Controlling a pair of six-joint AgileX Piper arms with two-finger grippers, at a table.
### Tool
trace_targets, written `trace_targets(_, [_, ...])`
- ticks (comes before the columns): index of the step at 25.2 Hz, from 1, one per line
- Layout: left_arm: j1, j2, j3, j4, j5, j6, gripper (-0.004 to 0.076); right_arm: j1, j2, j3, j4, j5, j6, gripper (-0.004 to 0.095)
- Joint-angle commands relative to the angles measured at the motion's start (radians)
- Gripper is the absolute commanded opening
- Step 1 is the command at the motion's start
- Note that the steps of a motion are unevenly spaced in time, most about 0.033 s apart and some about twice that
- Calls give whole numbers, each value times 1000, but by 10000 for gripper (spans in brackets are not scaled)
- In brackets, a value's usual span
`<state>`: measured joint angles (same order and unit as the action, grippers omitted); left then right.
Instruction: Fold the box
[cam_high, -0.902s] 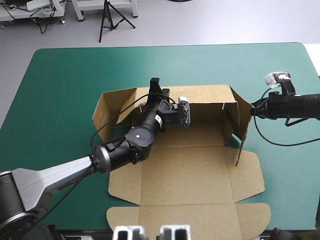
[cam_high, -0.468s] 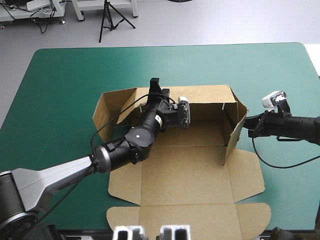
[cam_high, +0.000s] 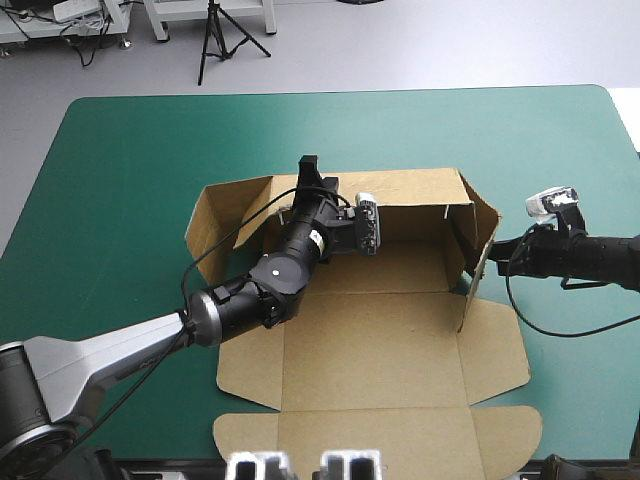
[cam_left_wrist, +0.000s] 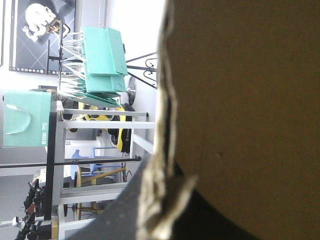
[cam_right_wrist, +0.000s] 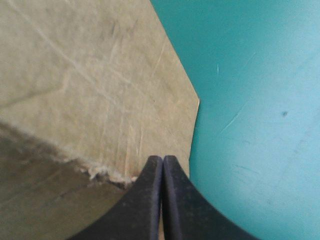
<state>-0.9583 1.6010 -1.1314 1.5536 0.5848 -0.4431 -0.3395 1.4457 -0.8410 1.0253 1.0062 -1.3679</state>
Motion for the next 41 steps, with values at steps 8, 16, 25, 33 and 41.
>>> trace_targets(8, [-4,-39,-32,29,34,-15,-8,-4,-36,-29,5,30,-119,2])
trace_targets(16, [-4,-39,-32,29,34,-15,-8,54,-36,-29,-7,-62,-100,301])
trace_targets(25, [-4,-39,-32,29,41,-15,-8,93,-47,-29,-66,-57,-118,471])
trace_targets(33, [-3,-39,-32,29,47,-15,-8,93,-125,-29,-50,25,-186,471])
trace_targets(41, [-3,-39,-32,33,13,-15,-8,93,-122,-29,84,61,-283,471])
